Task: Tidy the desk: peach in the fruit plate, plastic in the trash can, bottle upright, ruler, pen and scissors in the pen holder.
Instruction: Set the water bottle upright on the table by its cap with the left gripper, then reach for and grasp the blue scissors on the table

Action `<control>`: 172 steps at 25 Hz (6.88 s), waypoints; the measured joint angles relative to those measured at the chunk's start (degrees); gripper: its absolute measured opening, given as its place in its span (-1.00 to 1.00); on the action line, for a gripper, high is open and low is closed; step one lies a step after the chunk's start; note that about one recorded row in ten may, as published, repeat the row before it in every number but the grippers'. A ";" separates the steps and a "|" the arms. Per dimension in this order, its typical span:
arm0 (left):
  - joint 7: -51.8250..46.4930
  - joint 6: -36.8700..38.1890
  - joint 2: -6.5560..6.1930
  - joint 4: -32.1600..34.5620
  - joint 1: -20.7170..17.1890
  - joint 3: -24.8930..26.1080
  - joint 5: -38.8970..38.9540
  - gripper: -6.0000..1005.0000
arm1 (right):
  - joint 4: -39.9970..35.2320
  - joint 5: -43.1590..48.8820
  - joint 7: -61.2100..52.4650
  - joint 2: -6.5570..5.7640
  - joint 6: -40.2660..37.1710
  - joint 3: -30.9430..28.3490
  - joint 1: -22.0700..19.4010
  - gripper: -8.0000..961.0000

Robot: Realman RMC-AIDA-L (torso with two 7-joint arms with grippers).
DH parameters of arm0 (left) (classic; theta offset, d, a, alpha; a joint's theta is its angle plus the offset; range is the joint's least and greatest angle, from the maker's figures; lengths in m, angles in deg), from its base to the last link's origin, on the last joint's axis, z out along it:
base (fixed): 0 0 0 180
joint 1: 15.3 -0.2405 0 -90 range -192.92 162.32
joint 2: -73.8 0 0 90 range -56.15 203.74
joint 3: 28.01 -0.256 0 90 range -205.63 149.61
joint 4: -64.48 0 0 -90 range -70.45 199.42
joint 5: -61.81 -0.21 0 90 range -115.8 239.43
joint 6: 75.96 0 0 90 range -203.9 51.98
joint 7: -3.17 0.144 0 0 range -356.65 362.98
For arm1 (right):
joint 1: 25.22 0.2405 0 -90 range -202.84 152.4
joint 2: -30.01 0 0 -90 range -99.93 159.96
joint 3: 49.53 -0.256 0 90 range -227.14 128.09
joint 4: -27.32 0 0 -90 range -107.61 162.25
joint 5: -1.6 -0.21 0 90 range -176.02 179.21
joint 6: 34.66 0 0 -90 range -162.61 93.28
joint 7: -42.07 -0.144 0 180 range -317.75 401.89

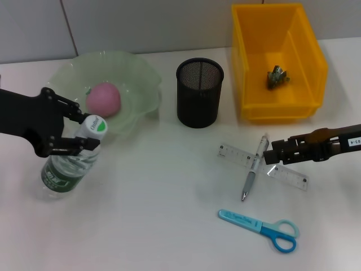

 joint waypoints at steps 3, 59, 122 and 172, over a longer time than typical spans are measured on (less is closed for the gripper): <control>-0.42 0.00 -0.79 -0.06 -0.88 1.08 1.74 -0.12 | 0.00 0.00 0.00 0.00 0.08 0.00 0.03 0.50; -10.73 -6.02 -2.06 -1.69 -8.29 15.91 8.77 0.03 | 0.88 -0.79 21.49 2.97 7.70 -1.44 -0.41 0.50; -4.98 -12.70 1.72 -2.08 -11.97 15.37 10.65 0.19 | 0.35 -6.44 31.17 3.78 5.32 -0.93 -2.18 0.50; 4.85 0.02 2.63 -16.04 -16.00 1.73 29.29 0.62 | 0.09 -6.60 27.55 3.34 5.59 -1.40 -0.86 0.50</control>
